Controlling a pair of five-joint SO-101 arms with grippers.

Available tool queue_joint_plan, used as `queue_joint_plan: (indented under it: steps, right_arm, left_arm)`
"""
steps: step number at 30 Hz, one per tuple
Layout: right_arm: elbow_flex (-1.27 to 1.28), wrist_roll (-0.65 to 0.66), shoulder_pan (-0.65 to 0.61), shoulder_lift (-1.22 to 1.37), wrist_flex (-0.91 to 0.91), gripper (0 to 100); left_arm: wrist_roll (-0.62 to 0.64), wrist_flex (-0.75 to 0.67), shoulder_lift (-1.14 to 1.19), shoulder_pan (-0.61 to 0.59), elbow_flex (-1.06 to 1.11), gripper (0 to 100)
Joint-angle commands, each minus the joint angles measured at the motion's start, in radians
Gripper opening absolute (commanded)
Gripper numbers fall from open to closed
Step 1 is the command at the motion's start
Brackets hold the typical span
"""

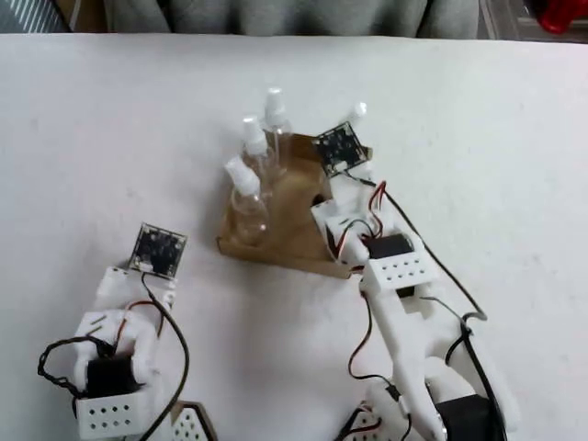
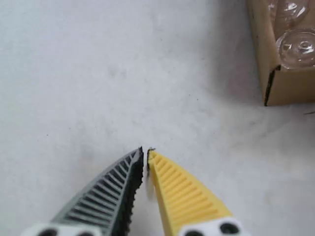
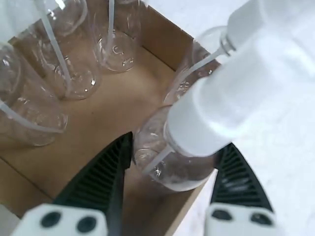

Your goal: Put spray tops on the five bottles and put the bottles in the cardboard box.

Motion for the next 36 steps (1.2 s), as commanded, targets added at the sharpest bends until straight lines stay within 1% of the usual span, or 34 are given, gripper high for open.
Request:
queue_joint_plan:
  steps: [1,6,11,13,33,36]
  right_arm:
    - [0.005,0.009,-0.002,0.007,0.008,14.2]
    - [0.005,0.009,-0.002,0.007,0.008,14.5]
    - [0.005,0.009,-0.002,0.007,0.010,23.8]
    - [0.005,0.009,-0.002,0.007,0.010,25.7]
    - [0.005,0.002,-0.004,-0.002,0.010,26.2]
    - [0.005,0.002,-0.028,-0.002,0.010,26.2]
  left_arm:
    - [-0.012,-0.014,-0.015,0.012,0.000,2]
    - [-0.012,-0.014,-0.015,0.012,0.000,2]
    - [-0.012,-0.014,-0.015,0.012,0.000,2]
    - [-0.012,-0.014,-0.015,0.012,0.000,2]
    - [-0.012,-0.014,-0.015,0.012,0.000,2]
    - [-0.012,-0.014,-0.015,0.012,0.000,2]
